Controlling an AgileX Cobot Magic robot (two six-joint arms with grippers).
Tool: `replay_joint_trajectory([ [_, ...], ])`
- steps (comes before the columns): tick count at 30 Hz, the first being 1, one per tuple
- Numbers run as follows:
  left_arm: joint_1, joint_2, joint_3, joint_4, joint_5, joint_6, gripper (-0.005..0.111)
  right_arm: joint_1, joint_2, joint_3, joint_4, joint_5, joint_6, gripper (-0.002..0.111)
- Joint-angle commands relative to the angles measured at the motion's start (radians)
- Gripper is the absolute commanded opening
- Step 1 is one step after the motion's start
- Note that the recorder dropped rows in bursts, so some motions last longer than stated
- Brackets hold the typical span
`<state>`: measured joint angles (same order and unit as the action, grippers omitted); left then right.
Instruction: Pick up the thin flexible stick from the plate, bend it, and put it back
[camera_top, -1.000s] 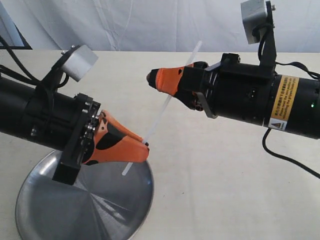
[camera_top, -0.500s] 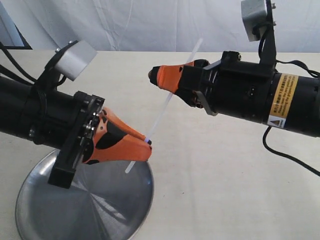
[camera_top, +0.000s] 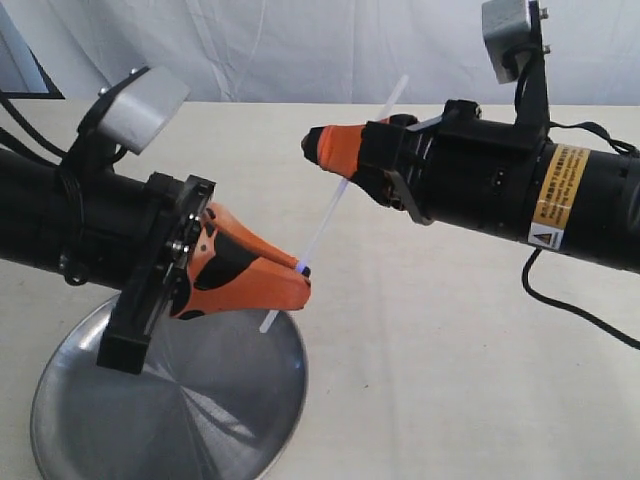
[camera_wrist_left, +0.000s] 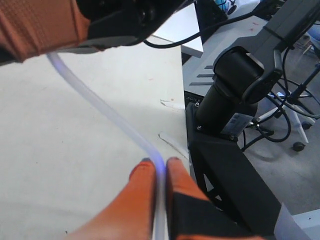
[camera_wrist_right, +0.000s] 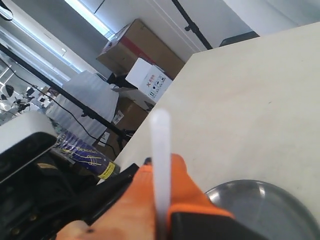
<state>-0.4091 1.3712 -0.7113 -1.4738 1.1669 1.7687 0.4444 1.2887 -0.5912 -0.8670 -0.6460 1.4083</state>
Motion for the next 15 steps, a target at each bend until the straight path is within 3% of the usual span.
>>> replay_joint_trajectory([
  [1, -0.003, -0.01, -0.004, -0.136, 0.054, 0.049, 0.0, 0.002, 0.013, 0.004, -0.044, 0.039, -0.022, 0.0],
  [15, -0.003, -0.01, -0.004, -0.202, 0.052, 0.141, 0.0, 0.045, 0.013, 0.004, -0.044, 0.122, -0.03, 0.0],
])
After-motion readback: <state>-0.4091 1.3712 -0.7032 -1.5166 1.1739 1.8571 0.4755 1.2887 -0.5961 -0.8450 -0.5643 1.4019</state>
